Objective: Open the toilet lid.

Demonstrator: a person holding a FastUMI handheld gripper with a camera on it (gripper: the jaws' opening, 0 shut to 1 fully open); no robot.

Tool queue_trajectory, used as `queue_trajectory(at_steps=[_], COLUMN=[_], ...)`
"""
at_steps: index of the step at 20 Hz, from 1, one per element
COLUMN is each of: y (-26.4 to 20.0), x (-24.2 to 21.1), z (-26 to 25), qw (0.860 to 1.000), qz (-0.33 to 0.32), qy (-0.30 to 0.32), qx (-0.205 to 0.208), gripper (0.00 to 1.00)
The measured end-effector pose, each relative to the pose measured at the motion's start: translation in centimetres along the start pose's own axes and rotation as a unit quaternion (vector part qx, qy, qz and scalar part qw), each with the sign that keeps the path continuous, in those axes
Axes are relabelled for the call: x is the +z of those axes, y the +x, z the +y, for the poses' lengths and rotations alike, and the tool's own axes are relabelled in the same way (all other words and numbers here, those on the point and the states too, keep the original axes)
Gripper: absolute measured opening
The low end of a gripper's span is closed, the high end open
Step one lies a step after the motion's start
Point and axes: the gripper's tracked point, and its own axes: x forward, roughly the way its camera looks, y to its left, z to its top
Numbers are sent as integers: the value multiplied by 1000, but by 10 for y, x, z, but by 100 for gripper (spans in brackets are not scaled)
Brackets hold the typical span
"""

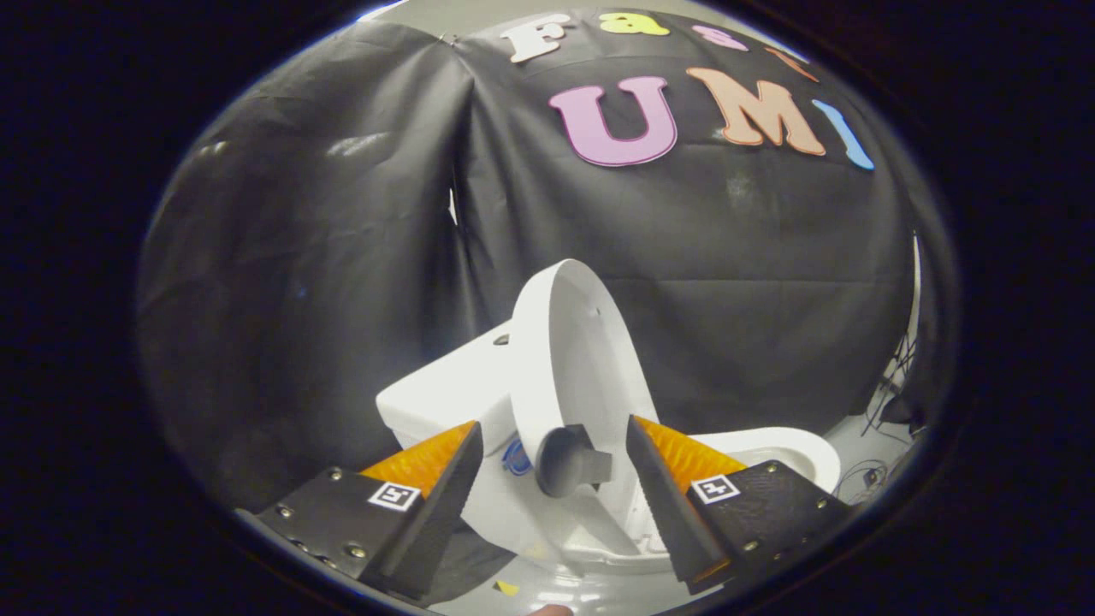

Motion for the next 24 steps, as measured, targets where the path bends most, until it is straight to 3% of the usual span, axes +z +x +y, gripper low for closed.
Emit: queue_trajectory(at_steps=[10, 24], y=[-43, -77], x=[30, -10], z=[-100, -243], qw=[995, 989], qz=[-73, -36], qy=[49, 45], qx=[-45, -137], gripper=[99, 99])
